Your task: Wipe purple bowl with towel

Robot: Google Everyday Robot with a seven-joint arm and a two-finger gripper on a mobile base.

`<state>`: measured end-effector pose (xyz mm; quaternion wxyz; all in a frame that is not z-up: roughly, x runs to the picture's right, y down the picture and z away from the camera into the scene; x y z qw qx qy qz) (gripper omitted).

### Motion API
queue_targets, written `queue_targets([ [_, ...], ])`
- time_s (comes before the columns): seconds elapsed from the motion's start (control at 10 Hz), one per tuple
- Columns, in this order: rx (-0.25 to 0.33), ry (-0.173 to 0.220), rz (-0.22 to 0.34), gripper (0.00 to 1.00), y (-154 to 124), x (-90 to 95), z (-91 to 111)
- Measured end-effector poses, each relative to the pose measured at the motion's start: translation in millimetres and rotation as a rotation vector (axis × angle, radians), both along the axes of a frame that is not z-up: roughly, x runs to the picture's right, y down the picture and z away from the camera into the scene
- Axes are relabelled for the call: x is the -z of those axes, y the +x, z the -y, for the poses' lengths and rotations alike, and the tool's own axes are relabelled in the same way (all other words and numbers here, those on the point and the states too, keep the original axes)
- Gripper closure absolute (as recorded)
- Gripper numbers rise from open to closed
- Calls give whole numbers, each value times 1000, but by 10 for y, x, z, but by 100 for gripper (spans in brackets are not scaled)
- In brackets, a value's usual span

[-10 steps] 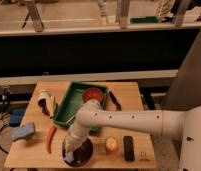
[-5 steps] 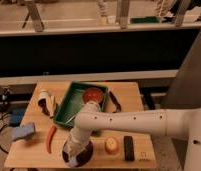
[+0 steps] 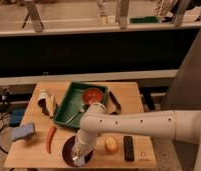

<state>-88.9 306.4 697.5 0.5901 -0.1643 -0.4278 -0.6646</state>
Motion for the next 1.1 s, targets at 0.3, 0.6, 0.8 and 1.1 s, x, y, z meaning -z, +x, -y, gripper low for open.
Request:
queue_targets([
  [0.3, -10, 28, -38, 100, 109, -261, 84],
  [0.6, -26, 54, -56, 100, 144, -450, 157],
  [0.8, -32, 71, -43, 100, 79, -489, 221],
  [1.1, -40, 83, 31, 100, -214, -470, 317],
])
